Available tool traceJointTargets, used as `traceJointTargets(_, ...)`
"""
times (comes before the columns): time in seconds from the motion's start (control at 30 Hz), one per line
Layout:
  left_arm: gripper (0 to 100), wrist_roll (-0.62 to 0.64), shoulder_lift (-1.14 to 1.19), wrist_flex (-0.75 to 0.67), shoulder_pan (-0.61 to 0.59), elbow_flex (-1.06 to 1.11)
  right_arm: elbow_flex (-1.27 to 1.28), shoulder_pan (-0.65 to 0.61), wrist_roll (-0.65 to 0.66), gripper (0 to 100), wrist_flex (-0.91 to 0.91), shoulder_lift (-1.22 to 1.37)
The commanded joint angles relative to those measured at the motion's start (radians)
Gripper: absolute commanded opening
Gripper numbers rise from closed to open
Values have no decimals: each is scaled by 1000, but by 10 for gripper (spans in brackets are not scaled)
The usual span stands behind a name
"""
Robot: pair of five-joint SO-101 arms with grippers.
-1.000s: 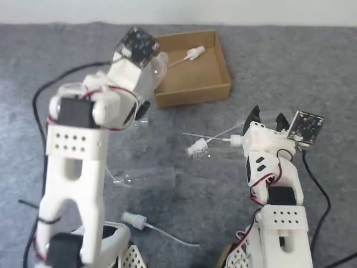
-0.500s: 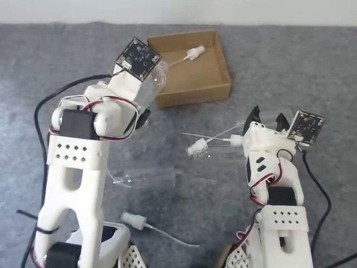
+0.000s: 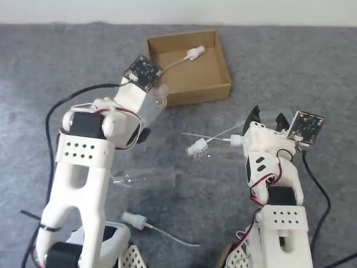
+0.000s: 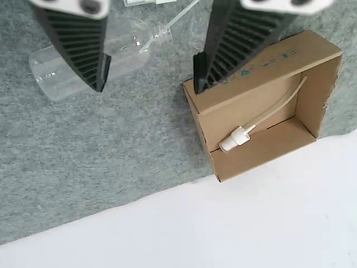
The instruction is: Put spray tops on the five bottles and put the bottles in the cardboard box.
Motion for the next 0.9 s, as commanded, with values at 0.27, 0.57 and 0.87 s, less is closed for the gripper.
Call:
traceJointTargets(0.27,73,3,-48,-143,-9,163,-8,-4,21,225,-16,-21)
traceJointTargets(0.57,73,3,-48,-224,-9,269,-8,-4,21,225,-16,-21)
traceJointTargets(0.87,164,5,-40,-285,-58,323,-8,-4,21,225,-16,-21)
